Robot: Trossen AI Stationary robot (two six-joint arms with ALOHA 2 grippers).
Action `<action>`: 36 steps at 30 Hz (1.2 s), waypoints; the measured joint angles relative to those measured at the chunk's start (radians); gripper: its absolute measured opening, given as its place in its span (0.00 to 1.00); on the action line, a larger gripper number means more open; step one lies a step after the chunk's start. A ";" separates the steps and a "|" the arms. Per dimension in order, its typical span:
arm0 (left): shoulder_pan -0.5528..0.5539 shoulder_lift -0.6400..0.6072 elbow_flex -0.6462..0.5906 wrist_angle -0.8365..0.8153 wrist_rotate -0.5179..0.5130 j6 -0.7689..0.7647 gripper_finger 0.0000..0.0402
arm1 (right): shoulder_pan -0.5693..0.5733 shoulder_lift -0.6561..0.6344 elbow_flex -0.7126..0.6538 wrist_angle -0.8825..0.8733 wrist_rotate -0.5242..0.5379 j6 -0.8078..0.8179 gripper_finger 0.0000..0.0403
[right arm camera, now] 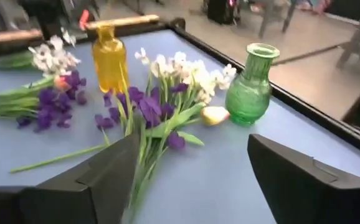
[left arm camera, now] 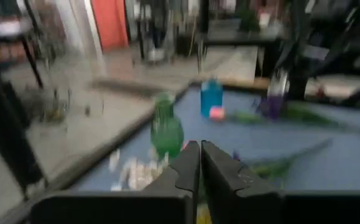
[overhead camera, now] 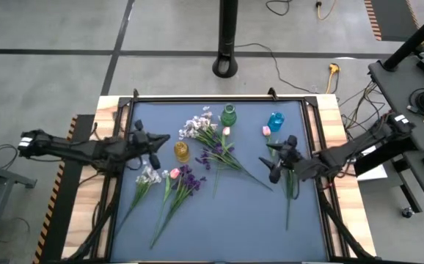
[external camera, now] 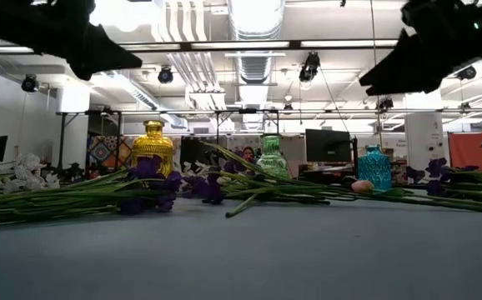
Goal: Sort flowers into vase by color
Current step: Put the middle purple flowers into the green vase
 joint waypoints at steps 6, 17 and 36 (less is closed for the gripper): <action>0.000 0.148 0.137 -0.150 -0.046 -0.055 0.13 | -0.007 0.180 0.160 -0.196 -0.094 0.087 0.83; 0.000 0.350 0.212 -0.173 -0.153 -0.146 0.34 | -0.171 0.477 0.287 -0.198 -0.389 0.051 0.84; 0.000 0.431 0.301 -0.192 -0.152 -0.089 0.31 | -0.340 0.781 0.381 -0.069 -0.653 -0.078 0.80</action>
